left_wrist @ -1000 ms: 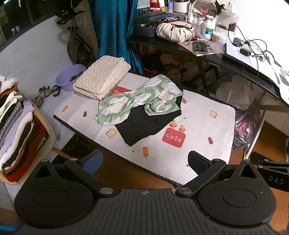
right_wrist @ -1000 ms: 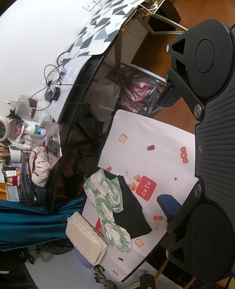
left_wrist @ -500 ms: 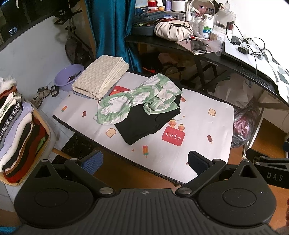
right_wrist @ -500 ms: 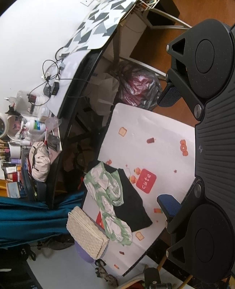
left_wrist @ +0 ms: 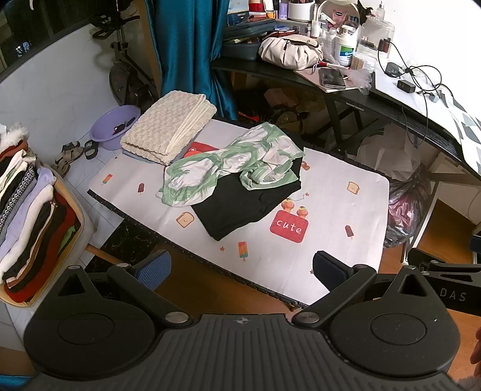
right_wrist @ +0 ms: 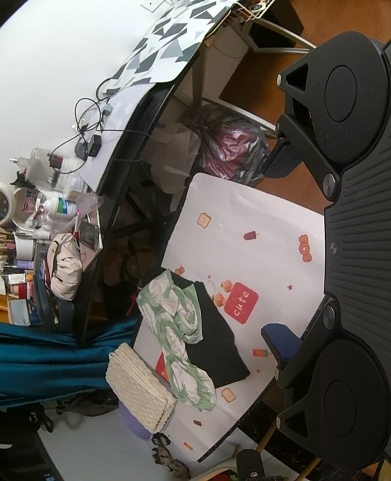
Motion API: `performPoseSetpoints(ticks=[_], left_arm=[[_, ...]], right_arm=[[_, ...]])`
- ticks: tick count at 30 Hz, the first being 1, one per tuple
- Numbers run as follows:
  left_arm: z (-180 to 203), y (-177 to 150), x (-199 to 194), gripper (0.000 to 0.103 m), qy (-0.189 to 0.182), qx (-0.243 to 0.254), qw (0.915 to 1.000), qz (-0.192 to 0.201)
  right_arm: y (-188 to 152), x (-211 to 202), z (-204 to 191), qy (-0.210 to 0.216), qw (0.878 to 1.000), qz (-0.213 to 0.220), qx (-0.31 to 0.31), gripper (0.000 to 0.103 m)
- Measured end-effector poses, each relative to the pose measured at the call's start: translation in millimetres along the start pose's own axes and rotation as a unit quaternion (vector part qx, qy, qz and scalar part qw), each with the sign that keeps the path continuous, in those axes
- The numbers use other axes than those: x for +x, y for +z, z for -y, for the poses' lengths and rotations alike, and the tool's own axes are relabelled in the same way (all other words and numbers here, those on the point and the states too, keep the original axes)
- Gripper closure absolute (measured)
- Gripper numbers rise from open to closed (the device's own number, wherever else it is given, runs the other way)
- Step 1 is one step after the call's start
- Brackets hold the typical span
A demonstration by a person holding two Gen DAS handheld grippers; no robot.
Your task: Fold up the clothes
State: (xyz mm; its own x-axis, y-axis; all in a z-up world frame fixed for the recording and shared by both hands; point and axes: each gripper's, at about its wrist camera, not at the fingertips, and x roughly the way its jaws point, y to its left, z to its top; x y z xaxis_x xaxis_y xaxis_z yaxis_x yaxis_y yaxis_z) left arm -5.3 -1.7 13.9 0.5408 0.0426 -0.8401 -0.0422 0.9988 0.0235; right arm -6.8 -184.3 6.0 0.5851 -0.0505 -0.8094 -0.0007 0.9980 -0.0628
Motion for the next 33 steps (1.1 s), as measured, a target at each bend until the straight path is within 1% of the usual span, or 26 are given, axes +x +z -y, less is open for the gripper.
performPoseSetpoints(ticks=[17, 33], left_arm=[[6.9, -2.6, 2.9, 0.000, -0.009, -0.004, 1.0000, -0.001], [12.6, -0.3, 11.3, 0.001, -0.003, -0.007, 0.9999, -0.015]], right_arm=[[-3.5, 3.0, 8.2, -0.006, 1.000, -0.006, 0.000, 0.001], [-0.2, 17.2, 11.4, 0.003, 1.000, -0.021, -0.004, 0.001]])
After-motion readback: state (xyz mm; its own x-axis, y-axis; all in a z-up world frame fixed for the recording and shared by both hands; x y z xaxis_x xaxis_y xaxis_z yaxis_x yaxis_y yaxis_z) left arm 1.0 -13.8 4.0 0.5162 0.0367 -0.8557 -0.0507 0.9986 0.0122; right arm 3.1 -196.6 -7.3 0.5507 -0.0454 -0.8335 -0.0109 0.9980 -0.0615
